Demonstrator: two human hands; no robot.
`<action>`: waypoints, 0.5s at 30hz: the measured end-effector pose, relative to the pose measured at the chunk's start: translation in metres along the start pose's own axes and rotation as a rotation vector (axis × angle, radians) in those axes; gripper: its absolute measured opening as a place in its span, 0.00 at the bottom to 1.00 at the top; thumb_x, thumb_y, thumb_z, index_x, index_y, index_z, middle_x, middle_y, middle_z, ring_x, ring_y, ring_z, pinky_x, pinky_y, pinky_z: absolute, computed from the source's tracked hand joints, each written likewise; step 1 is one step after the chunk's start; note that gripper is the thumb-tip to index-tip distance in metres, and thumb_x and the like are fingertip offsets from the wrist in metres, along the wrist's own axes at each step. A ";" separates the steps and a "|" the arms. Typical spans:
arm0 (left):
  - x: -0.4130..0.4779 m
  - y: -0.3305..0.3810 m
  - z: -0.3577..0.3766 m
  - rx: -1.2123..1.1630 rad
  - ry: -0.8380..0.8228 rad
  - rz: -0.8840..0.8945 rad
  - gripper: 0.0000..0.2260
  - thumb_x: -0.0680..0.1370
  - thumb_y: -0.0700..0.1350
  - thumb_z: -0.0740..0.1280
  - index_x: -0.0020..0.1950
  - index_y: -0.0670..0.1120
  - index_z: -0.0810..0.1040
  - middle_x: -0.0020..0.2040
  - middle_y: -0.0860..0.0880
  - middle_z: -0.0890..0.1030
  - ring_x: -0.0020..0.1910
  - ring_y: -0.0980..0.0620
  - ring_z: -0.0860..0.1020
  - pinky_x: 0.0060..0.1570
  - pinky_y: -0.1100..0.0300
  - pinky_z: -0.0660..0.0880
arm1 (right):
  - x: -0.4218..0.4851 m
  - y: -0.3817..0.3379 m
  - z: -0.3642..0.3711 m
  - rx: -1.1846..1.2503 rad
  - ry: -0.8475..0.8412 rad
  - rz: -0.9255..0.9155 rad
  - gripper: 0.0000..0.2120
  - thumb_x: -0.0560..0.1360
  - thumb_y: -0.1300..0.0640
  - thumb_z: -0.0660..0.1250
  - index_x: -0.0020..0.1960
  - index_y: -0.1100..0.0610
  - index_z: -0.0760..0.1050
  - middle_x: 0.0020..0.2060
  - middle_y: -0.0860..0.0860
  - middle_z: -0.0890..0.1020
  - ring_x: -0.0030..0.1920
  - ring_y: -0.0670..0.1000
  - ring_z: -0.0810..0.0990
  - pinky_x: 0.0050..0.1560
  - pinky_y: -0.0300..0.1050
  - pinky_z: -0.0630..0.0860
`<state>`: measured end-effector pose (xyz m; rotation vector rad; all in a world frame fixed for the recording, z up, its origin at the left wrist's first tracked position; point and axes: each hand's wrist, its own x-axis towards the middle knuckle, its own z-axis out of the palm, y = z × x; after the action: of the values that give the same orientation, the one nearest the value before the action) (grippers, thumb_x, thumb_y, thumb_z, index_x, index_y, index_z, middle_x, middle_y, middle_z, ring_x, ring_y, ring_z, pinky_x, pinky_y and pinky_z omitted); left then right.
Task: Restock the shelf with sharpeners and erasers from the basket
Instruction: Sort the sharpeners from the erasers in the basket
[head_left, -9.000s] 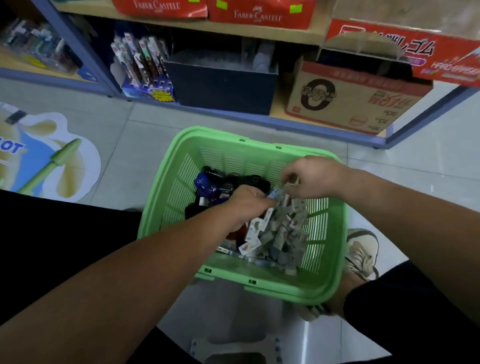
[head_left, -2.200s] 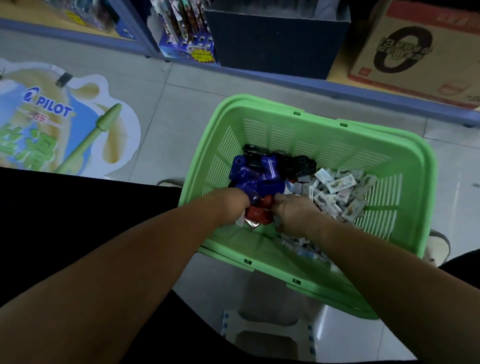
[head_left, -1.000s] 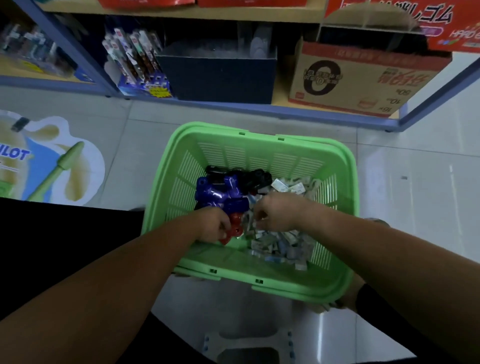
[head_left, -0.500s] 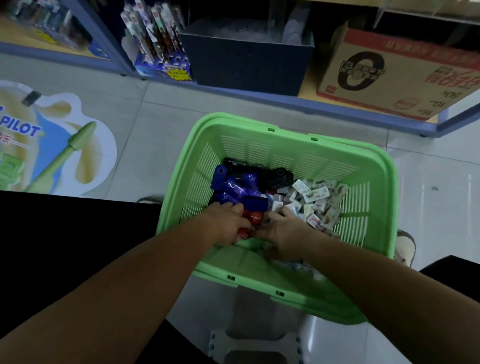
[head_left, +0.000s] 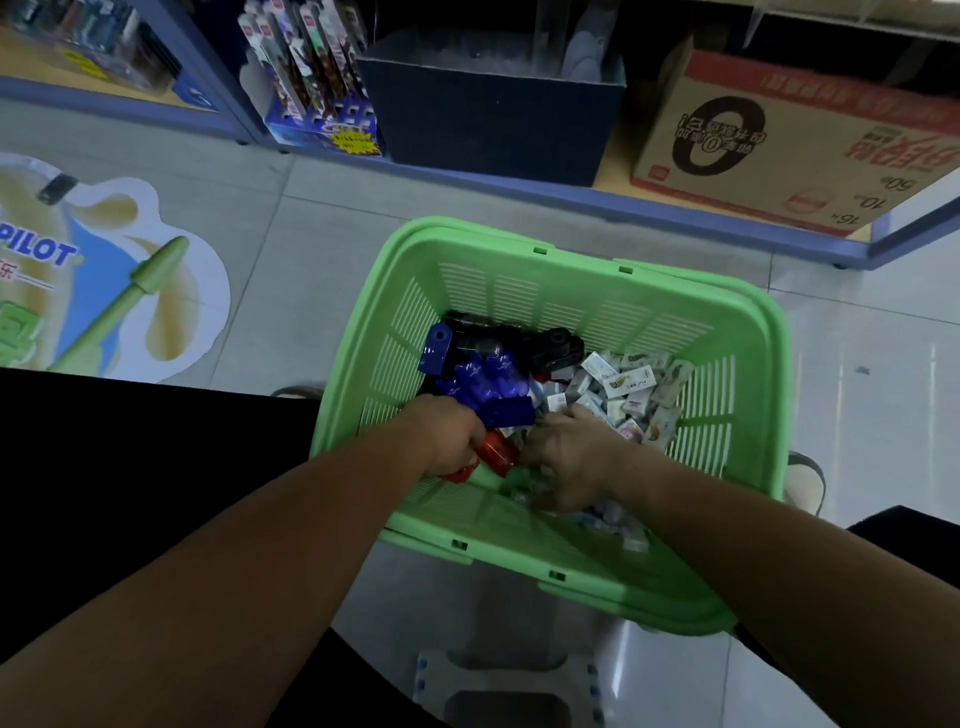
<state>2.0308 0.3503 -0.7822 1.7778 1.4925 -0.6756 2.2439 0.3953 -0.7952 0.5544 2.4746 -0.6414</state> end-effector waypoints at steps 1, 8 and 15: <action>0.001 0.003 0.001 -0.094 0.004 -0.023 0.12 0.82 0.53 0.66 0.64 0.57 0.81 0.57 0.53 0.81 0.55 0.50 0.78 0.56 0.53 0.74 | 0.001 -0.001 0.000 0.069 0.054 0.016 0.20 0.75 0.39 0.70 0.65 0.44 0.77 0.54 0.42 0.78 0.59 0.48 0.73 0.69 0.53 0.64; 0.010 0.013 -0.001 -0.312 0.178 -0.057 0.14 0.82 0.48 0.67 0.67 0.54 0.79 0.55 0.50 0.81 0.51 0.50 0.79 0.54 0.52 0.79 | 0.007 0.021 -0.012 0.266 0.440 0.239 0.15 0.74 0.51 0.77 0.59 0.53 0.83 0.50 0.49 0.78 0.50 0.53 0.78 0.52 0.53 0.80; 0.006 0.023 0.003 0.116 0.031 0.054 0.18 0.82 0.59 0.64 0.62 0.48 0.81 0.60 0.48 0.71 0.56 0.48 0.74 0.58 0.47 0.75 | 0.004 0.027 -0.019 0.032 0.256 0.270 0.26 0.75 0.37 0.71 0.70 0.44 0.77 0.62 0.48 0.72 0.65 0.54 0.68 0.64 0.53 0.63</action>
<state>2.0545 0.3496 -0.7839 1.9170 1.4455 -0.7235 2.2471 0.4279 -0.7922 1.0187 2.5590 -0.5293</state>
